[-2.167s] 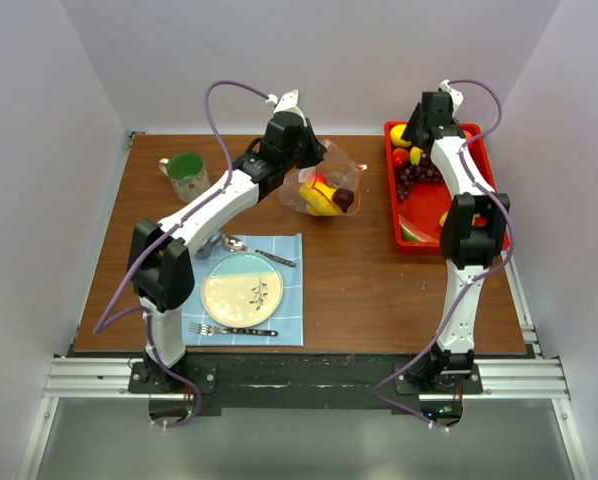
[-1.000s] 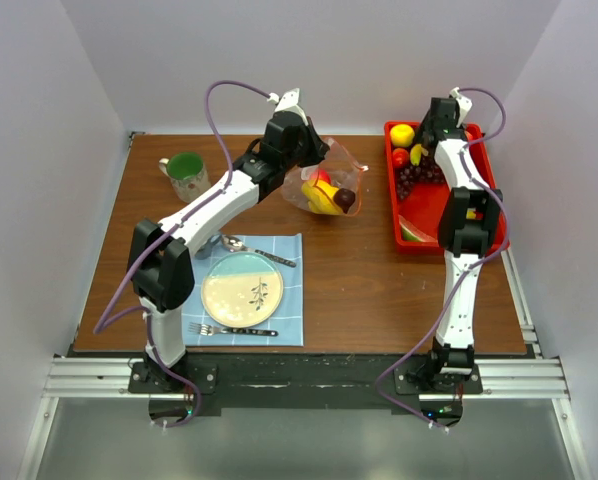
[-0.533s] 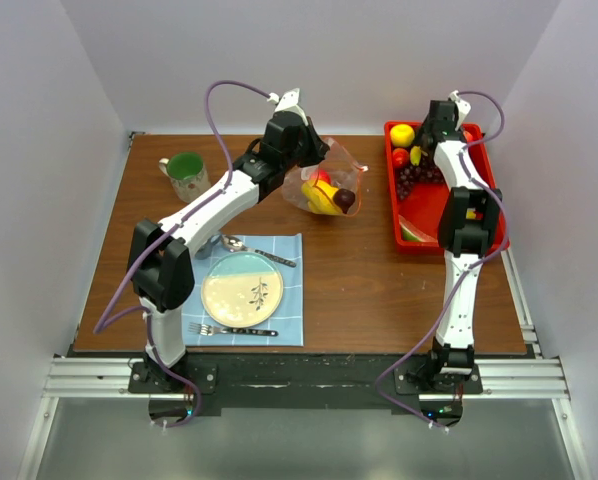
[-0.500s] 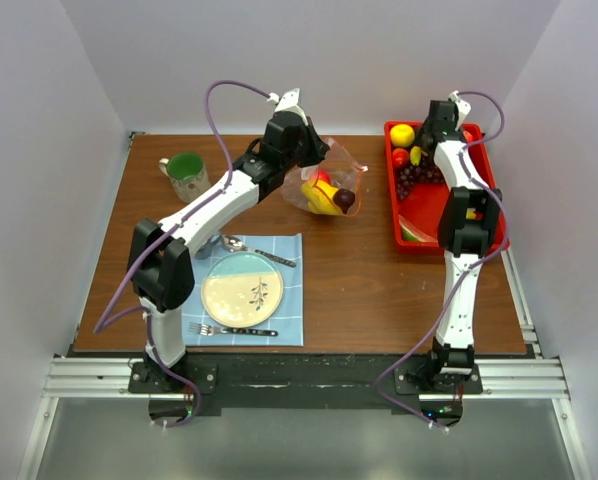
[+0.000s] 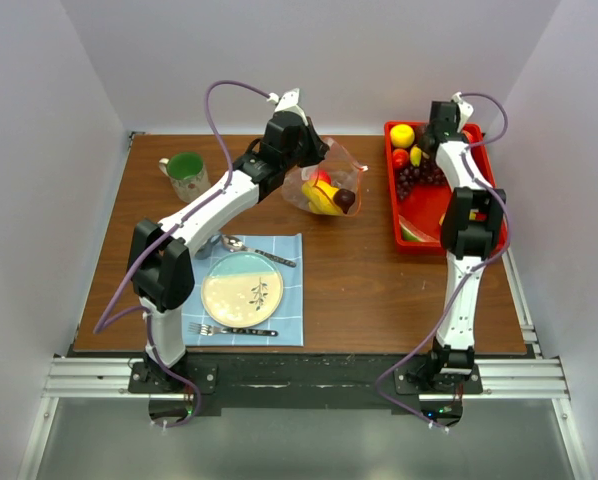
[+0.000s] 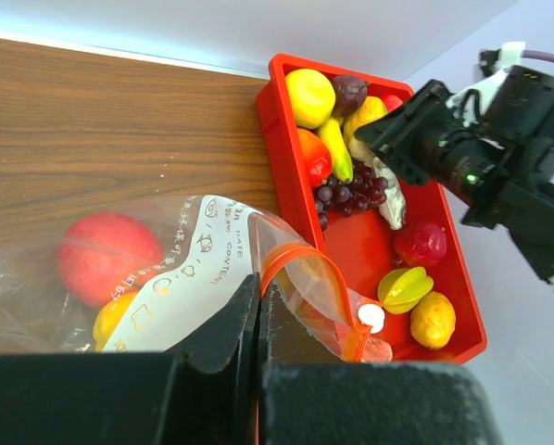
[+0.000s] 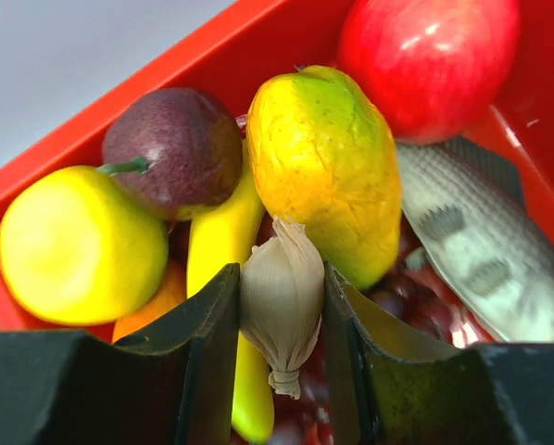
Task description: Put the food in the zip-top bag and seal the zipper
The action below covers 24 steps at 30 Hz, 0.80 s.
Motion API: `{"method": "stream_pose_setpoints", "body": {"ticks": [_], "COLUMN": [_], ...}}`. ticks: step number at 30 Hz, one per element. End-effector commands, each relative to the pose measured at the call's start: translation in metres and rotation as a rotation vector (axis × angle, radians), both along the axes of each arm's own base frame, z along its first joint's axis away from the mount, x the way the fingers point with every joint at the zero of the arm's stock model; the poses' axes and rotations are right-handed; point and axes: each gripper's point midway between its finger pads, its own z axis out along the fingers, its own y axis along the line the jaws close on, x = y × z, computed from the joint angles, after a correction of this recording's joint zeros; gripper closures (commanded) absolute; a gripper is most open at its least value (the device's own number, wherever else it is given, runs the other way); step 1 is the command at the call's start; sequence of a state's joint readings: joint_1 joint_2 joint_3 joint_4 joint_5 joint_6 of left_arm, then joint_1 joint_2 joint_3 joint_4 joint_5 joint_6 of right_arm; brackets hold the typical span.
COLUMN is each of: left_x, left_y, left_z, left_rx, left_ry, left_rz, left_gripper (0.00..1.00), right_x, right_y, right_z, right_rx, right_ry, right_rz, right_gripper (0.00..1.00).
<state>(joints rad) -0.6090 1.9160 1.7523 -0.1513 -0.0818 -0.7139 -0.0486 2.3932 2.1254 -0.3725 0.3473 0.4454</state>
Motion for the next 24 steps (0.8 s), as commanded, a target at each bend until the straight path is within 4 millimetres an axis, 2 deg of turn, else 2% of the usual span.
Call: {"method": "stream_pose_setpoints", "body": {"ticks": [1, 6, 7, 8, 9, 10, 11, 12, 13, 14, 15, 16, 17, 18, 19, 20, 21, 22, 23, 24], "left_x": [0.006, 0.007, 0.008, 0.008, 0.008, 0.008, 0.008, 0.008, 0.007, 0.007, 0.008, 0.007, 0.007, 0.007, 0.007, 0.007, 0.008, 0.008, 0.008, 0.008], "left_y": [0.001, 0.003, 0.003, 0.004, 0.003, 0.003, 0.004, 0.005, 0.005, 0.006, 0.007, 0.008, 0.009, 0.010, 0.011, 0.011, 0.013, 0.013, 0.013, 0.013], "left_z": [0.035, 0.030, 0.028, 0.026, 0.026, 0.023, 0.022, 0.020, 0.018, 0.017, 0.016, 0.015, 0.014, 0.015, 0.014, 0.013, 0.012, 0.011, 0.009, 0.007], "left_rx": [-0.036, -0.027, -0.026, -0.026, -0.023, -0.021, -0.018, -0.014, -0.011, -0.009, -0.008, -0.006, -0.003, -0.003, -0.002, 0.000, 0.002, 0.003, 0.004, 0.006], "left_ry": [-0.084, -0.068, -0.067, -0.060, -0.058, -0.054, -0.051, -0.046, -0.042, -0.040, -0.035, -0.031, -0.031, -0.029, -0.028, -0.026, -0.022, -0.019, -0.014, -0.008], "left_rz": [0.010, 0.020, 0.022, 0.023, 0.021, 0.021, 0.022, 0.022, 0.023, 0.025, 0.027, 0.030, 0.033, 0.033, 0.038, 0.038, 0.043, 0.041, 0.042, 0.042], "left_gripper": [1.00, 1.00, 1.00, 1.00, 1.00, 1.00, 1.00, 1.00, 1.00, 1.00, 1.00, 1.00, 1.00, 1.00, 1.00, 1.00, 1.00, 1.00, 1.00, 1.00], "right_x": [-0.016, -0.041, -0.048, -0.056, -0.061, -0.070, -0.079, -0.085, -0.095, -0.105, -0.112, -0.121, -0.131, -0.145, -0.154, -0.163, -0.177, -0.188, -0.196, -0.211], "right_y": [-0.006, -0.003, -0.001, 0.001, 0.004, 0.008, 0.016, 0.021, 0.029, 0.038, 0.049, 0.070, 0.078, 0.101, 0.113, 0.123, 0.147, 0.158, 0.167, 0.188], "right_z": [0.092, 0.117, 0.111, 0.131, 0.135, 0.125, 0.148, 0.153, 0.147, 0.168, 0.176, 0.174, 0.175, 0.197, 0.188, 0.194, 0.206, 0.199, 0.199, 0.211], "right_rx": [0.007, 0.032, 0.040, 0.056, 0.072, 0.088, 0.117, 0.143, 0.159, 0.174, 0.183, 0.179, 0.172, 0.183, 0.190, 0.202, 0.218, 0.223, 0.232, 0.246], "right_ry": [-0.145, -0.166, -0.148, -0.188, -0.194, -0.172, -0.216, -0.228, -0.211, -0.251, -0.264, -0.250, -0.231, -0.275, -0.256, -0.269, -0.295, -0.272, -0.271, -0.297], "right_rz": [-0.043, -0.055, -0.053, -0.060, -0.052, -0.045, -0.018, -0.007, 0.007, 0.035, 0.071, 0.110, 0.128, 0.190, 0.217, 0.242, 0.313, 0.336, 0.353, 0.409], "right_gripper": [0.68, 0.69, 0.69, 0.70, 0.70, 0.70, 0.70, 0.70, 0.70, 0.70, 0.70, 0.70, 0.69, 0.69, 0.69, 0.69, 0.69, 0.69, 0.69, 0.69]}}
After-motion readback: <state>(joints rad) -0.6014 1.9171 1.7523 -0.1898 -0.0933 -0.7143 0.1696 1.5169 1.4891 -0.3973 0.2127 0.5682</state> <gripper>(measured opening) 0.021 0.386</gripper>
